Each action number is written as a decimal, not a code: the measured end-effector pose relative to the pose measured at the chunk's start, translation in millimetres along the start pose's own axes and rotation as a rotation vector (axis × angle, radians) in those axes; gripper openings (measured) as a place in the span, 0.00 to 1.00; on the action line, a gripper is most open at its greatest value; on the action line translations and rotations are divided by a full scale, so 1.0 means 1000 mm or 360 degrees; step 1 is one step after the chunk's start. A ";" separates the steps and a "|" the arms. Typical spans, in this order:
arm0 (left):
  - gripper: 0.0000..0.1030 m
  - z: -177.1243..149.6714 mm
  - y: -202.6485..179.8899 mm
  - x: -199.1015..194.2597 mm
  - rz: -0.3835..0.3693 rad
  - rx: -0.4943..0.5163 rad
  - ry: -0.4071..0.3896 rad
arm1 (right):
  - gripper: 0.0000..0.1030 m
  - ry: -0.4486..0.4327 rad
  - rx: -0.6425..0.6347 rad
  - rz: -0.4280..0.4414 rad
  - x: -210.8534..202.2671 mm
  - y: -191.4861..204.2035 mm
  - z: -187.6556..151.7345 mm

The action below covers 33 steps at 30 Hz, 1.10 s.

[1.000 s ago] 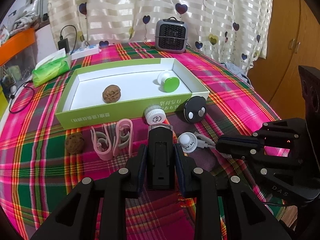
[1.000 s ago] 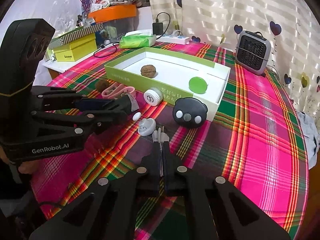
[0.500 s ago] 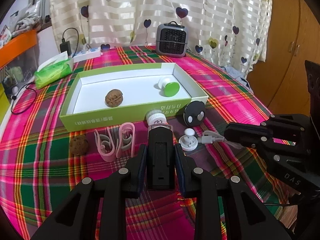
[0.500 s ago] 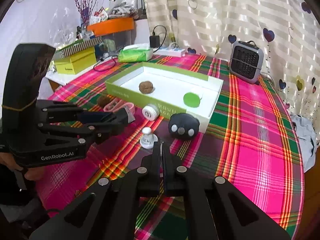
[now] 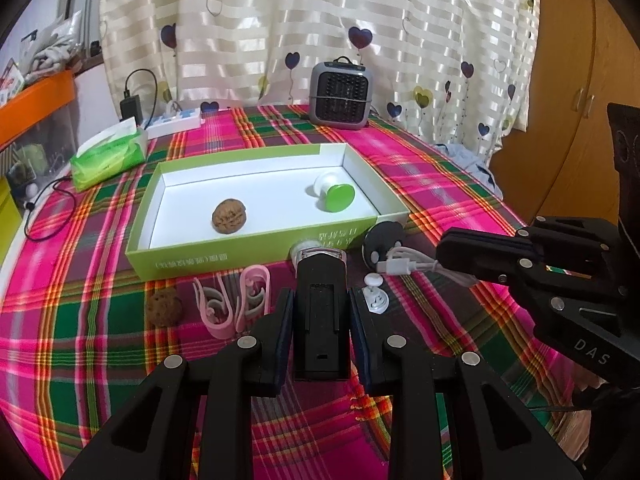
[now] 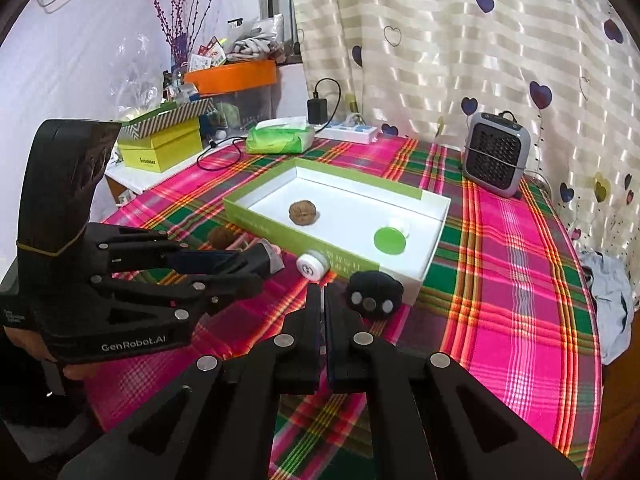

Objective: Organize objects
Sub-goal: 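Carry the black device with the left gripper into the box while the right carries the cable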

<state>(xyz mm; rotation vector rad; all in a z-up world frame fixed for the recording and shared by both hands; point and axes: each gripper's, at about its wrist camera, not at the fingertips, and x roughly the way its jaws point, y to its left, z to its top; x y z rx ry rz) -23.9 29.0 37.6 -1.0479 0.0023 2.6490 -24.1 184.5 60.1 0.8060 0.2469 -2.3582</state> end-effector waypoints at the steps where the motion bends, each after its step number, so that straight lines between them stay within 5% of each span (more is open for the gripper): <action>1: 0.24 0.001 0.000 0.000 -0.0001 0.0000 -0.0004 | 0.01 -0.0006 0.0000 0.0000 0.000 0.000 0.001; 33: 0.24 0.033 0.006 0.012 0.0043 0.0000 -0.0047 | 0.01 -0.0084 -0.0013 0.0057 0.020 -0.004 0.031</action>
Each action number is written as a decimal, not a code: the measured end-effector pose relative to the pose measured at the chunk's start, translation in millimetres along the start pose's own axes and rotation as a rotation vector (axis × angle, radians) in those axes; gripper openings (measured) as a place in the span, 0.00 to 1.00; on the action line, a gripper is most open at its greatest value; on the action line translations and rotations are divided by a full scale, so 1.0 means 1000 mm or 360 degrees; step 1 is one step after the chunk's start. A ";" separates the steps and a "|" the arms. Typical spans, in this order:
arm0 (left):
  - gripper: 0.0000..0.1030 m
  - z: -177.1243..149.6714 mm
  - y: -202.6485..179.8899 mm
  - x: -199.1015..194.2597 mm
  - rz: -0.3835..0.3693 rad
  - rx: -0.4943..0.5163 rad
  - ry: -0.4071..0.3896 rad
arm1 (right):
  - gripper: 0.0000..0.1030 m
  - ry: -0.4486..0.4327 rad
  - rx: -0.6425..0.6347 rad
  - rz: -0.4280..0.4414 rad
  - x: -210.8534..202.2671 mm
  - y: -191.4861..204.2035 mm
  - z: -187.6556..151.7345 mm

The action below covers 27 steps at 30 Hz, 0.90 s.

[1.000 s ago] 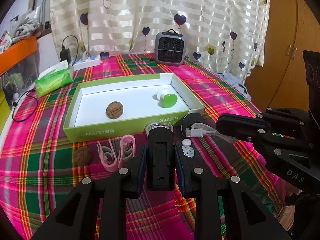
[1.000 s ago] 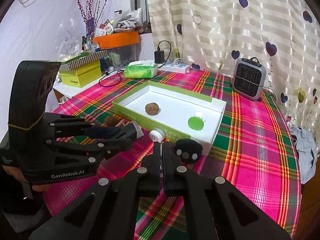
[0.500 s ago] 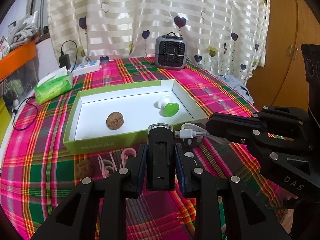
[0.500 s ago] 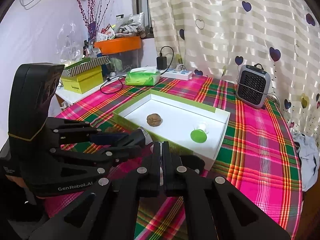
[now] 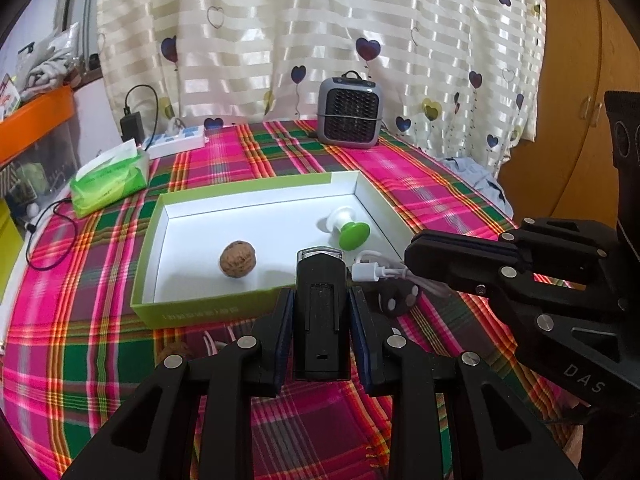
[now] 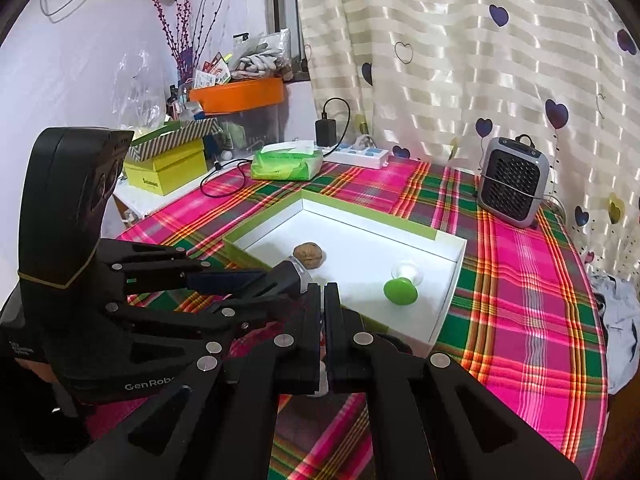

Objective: Organize objects
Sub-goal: 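Carry the black device with the left gripper into the box while the right carries the cable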

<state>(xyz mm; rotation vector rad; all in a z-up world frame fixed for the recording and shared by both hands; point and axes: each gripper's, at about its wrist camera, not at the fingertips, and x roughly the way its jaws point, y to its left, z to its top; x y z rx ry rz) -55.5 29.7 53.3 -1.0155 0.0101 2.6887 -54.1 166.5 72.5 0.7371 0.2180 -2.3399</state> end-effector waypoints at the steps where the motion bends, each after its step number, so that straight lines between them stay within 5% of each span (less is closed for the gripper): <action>1: 0.24 0.000 0.000 0.000 0.0002 -0.0002 -0.0001 | 0.01 -0.0001 0.0002 0.0002 0.001 0.000 0.001; 27: 0.24 0.028 0.027 0.021 0.0102 -0.0009 -0.0008 | 0.01 0.0019 0.0028 -0.0014 0.036 -0.023 0.023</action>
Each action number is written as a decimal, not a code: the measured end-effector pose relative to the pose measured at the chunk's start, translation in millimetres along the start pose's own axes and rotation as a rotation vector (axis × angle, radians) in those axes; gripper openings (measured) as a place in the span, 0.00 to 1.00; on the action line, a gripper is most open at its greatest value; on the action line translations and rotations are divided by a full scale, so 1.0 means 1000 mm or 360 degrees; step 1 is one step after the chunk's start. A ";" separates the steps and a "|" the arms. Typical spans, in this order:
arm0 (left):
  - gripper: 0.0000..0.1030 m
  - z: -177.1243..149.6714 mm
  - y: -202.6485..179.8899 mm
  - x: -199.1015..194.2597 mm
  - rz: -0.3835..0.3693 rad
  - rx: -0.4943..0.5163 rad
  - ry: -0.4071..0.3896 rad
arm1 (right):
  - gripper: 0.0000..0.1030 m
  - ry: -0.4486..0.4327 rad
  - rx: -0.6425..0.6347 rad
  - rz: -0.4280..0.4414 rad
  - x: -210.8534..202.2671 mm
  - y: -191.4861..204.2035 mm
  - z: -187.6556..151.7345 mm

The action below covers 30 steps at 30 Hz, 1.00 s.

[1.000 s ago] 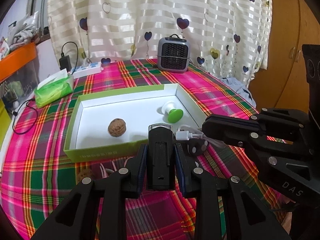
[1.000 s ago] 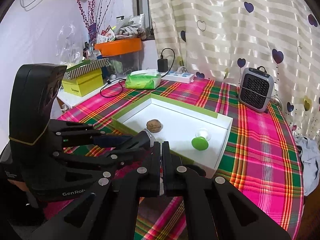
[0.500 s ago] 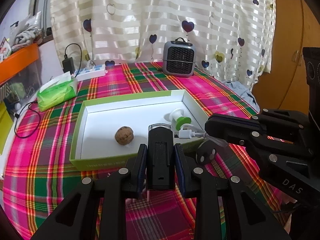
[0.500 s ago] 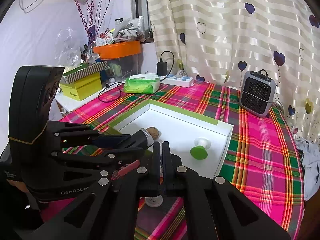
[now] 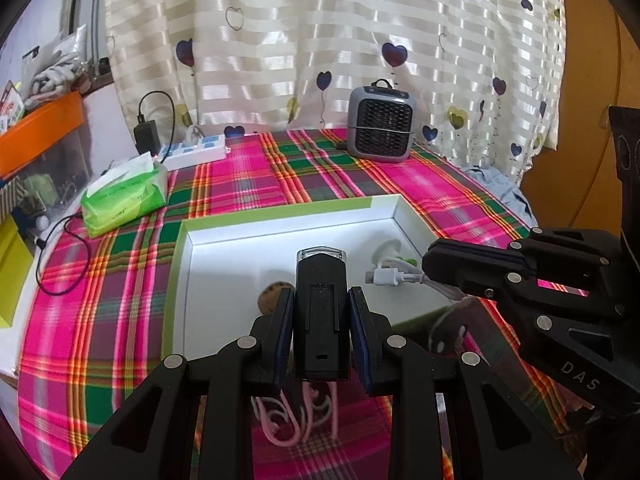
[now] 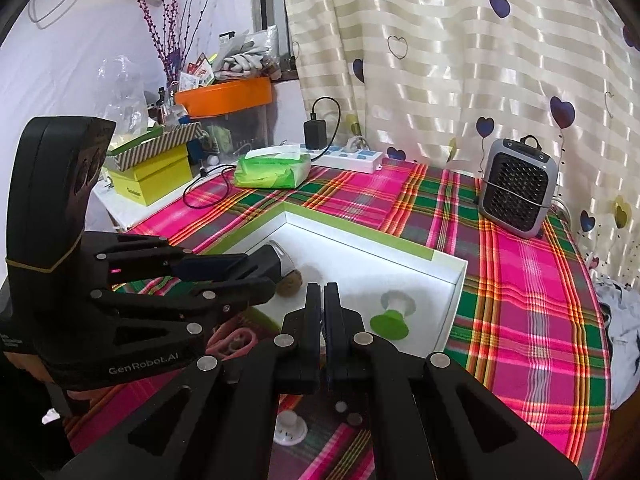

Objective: Organize objects
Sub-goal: 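Carry the black device with the left gripper into the box while the right carries the cable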

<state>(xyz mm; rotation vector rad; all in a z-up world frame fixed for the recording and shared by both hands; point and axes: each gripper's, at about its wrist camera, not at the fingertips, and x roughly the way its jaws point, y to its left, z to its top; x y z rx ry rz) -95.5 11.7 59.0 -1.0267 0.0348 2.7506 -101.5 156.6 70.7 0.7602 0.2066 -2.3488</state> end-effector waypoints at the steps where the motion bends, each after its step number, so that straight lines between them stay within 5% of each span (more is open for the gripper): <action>1: 0.24 0.001 0.002 0.002 0.0006 0.0002 0.0002 | 0.01 0.0002 0.0001 0.0000 0.001 0.000 0.000; 30: 0.24 0.005 0.051 0.052 0.0099 -0.0156 0.0143 | 0.01 0.0181 0.0050 -0.0007 0.059 -0.012 -0.001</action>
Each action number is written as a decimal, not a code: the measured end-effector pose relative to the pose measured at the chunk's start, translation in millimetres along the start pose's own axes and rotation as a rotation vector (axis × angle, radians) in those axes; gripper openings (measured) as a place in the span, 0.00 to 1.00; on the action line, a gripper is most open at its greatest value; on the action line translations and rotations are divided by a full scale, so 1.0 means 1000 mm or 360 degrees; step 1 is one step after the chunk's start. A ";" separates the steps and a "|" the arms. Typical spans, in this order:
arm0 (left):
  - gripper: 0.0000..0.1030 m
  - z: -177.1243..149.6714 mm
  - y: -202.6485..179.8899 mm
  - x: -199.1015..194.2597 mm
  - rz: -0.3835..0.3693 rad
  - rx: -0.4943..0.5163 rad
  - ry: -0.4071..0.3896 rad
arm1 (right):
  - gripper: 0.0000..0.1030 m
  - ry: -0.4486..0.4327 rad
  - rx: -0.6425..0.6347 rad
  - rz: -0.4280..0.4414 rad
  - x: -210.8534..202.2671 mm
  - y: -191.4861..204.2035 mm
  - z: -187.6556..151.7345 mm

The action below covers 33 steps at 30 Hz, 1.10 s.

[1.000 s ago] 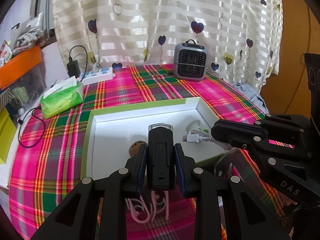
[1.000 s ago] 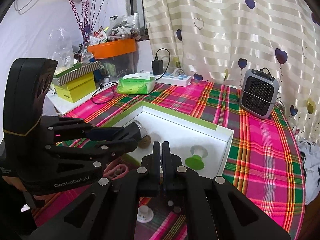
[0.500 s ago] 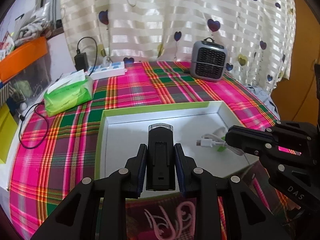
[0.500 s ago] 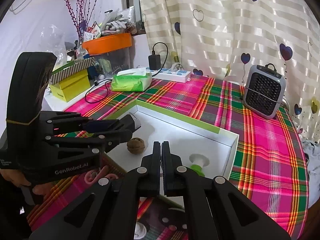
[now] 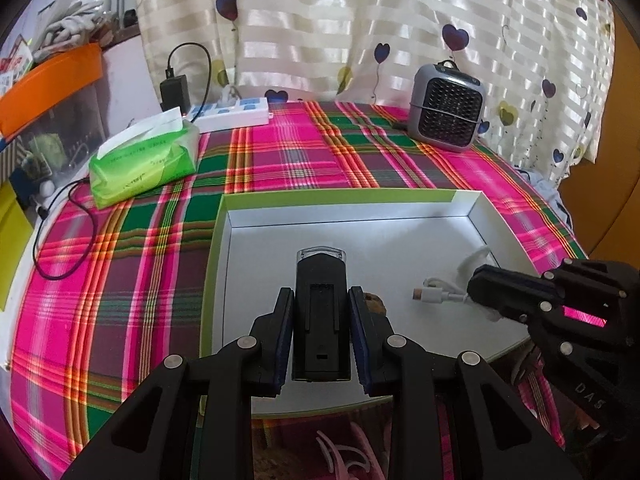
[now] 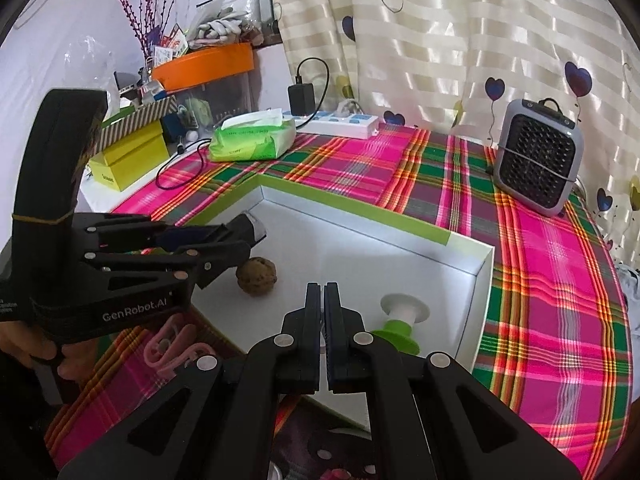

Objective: Organize objects
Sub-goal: 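Carry the black device with the left gripper into the box while the right carries the cable, then open the right gripper to drop the cable while the left releases the black device in the box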

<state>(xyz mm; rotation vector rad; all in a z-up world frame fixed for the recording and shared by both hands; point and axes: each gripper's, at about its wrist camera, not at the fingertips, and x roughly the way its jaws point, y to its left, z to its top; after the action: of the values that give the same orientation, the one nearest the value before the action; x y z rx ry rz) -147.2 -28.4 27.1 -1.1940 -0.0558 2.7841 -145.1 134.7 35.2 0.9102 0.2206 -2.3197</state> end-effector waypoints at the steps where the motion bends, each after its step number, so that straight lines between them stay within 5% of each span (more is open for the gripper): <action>1: 0.24 0.000 0.000 0.000 0.0002 0.0000 -0.0001 | 0.01 0.0004 0.0000 0.0002 0.001 0.000 0.000; 33: 0.24 -0.003 0.000 0.016 0.0029 0.0008 0.0065 | 0.03 0.0055 0.0035 0.0011 0.011 -0.001 -0.006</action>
<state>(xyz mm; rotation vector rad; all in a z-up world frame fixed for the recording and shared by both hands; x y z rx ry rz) -156.3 -26.8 13.2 -1.2562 -0.0349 2.7726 -148.4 132.3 23.2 0.9608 0.2066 -2.3060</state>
